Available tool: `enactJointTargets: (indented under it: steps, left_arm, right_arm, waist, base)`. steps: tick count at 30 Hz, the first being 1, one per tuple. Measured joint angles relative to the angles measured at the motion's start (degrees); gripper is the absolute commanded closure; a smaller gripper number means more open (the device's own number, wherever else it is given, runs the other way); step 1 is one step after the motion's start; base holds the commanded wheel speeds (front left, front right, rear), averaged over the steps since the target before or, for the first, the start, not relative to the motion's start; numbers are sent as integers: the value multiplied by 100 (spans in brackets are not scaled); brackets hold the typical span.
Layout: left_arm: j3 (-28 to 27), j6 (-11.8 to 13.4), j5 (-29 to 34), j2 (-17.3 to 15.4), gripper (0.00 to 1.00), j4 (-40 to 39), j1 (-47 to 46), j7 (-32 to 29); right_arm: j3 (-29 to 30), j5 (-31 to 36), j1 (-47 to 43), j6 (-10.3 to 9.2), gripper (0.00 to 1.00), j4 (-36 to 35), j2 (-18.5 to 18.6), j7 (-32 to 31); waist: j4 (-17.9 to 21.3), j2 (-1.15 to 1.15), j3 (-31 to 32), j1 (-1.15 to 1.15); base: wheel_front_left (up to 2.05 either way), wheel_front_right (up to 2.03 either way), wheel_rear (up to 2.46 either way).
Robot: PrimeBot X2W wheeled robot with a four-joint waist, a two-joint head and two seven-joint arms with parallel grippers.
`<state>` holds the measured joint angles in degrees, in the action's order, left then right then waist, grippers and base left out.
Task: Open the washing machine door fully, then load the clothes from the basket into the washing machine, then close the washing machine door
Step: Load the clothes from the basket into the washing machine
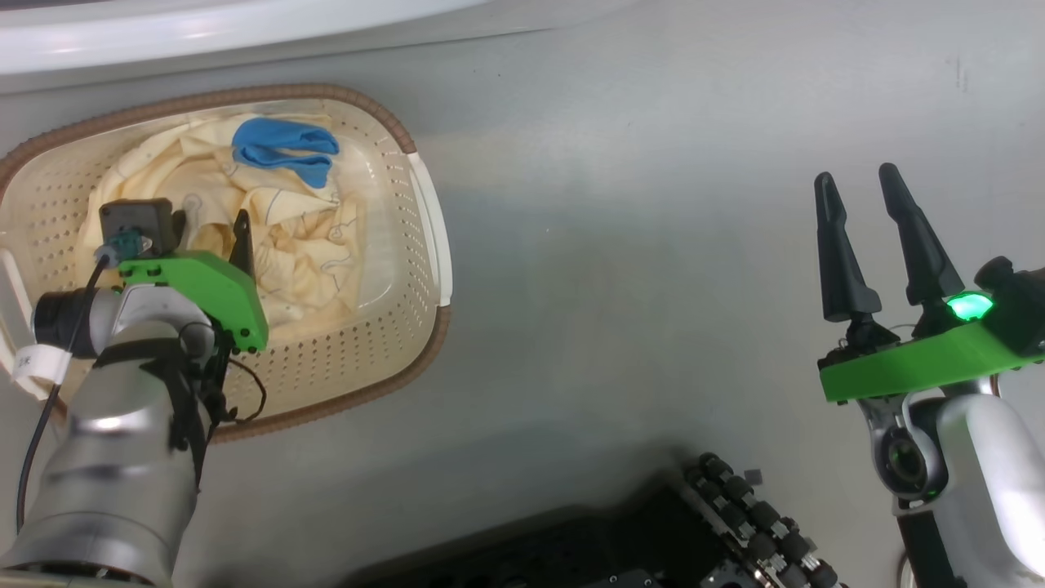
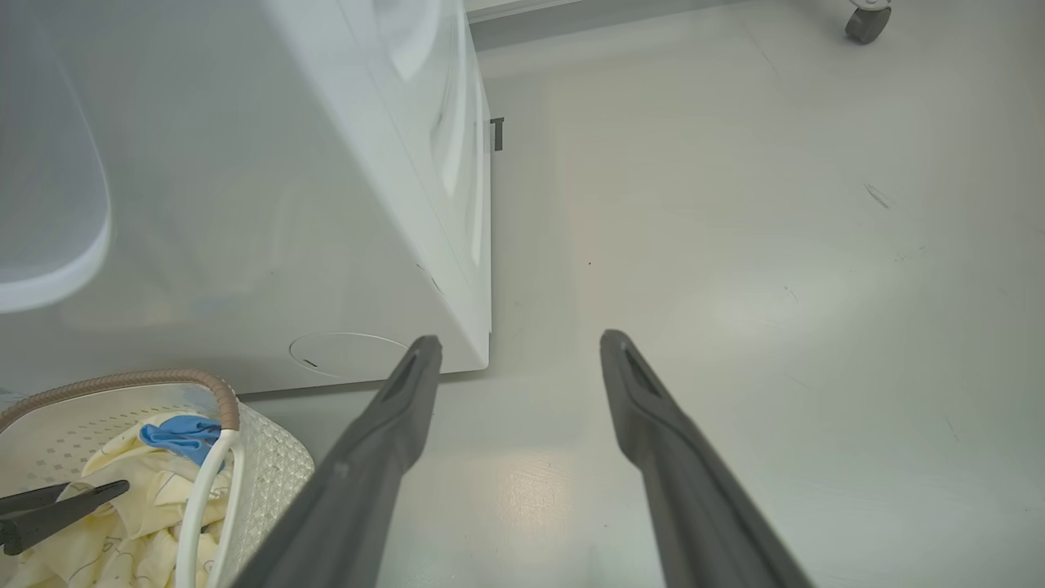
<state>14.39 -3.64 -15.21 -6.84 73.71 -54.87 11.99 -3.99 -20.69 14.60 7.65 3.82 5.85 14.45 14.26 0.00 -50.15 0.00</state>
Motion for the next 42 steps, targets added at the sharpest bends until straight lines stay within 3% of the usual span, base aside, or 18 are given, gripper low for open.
enactJointTargets:
  steps: [31,33,34,35,42]
  left_arm:
    - [475,193,93,-8,2,36,-250,-77]
    - [516,230,111,-7,36,37,-250,-77]
    - [545,248,112,-5,64,37,-250,-85]
    - [572,263,123,-7,100,37,-250,-83]
    - [578,277,65,45,100,41,-247,34]
  right_arm:
    - [66,-69,94,0,0,-258,156,0]
    - [71,-100,94,0,0,-285,180,0]
    - [82,-100,94,0,0,-301,194,0]
    - [97,-100,93,0,0,-325,208,0]
    - [188,-100,92,0,0,-352,268,0]
  waist:
    - [73,0,-416,0]
    - [88,0,-414,0]
    - [89,0,-412,0]
    - [89,0,-412,0]
    - [13,0,-373,0]
  base:
    - [0,0,0]
    - [0,0,0]
    - [0,0,0]
    - [0,0,0]
    - [0,0,0]
